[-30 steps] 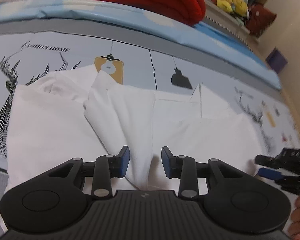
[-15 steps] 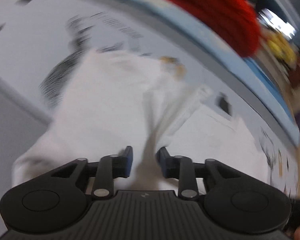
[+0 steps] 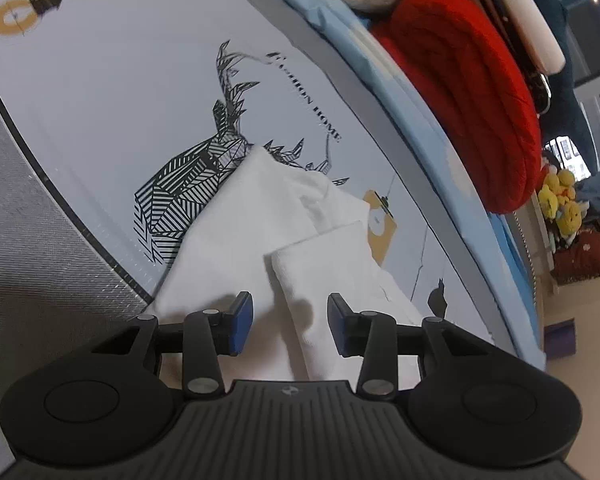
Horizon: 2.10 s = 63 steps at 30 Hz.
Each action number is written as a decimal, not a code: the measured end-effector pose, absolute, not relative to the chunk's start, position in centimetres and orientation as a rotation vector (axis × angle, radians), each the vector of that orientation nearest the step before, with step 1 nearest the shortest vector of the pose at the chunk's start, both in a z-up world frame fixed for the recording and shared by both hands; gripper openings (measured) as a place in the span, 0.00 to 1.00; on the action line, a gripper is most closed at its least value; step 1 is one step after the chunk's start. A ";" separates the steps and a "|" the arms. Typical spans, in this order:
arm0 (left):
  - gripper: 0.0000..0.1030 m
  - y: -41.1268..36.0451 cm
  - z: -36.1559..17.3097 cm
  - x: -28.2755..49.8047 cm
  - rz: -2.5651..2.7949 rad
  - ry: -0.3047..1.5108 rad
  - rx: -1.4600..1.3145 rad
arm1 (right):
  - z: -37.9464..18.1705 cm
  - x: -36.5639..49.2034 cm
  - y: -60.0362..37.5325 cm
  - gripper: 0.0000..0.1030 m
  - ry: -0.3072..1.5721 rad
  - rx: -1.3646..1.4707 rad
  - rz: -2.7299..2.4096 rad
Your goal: Fold small clothes
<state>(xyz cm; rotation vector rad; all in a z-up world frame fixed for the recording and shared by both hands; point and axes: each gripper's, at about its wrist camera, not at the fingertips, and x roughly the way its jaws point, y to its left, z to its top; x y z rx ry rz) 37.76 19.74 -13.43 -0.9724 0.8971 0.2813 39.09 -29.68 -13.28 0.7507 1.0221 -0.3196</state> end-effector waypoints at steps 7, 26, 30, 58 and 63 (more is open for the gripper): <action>0.42 19.8 -14.6 38.5 0.279 0.902 -0.984 | -13.2 39.2 -29.7 0.10 1.028 0.745 -0.315; 0.01 18.6 -9.7 31.8 0.563 0.852 -0.874 | -12.3 38.3 -30.6 0.14 0.986 0.784 -0.308; 0.07 20.4 -11.4 32.2 0.538 0.859 -0.999 | -12.2 37.9 -30.9 0.13 0.969 0.796 -0.324; 0.10 19.9 -11.9 30.8 0.564 1.036 -0.967 | -11.5 36.4 -31.6 0.02 0.934 0.815 -0.396; 0.17 19.4 -8.0 30.4 0.596 0.876 -0.805 | -11.4 35.3 -32.2 0.06 0.932 0.762 -0.522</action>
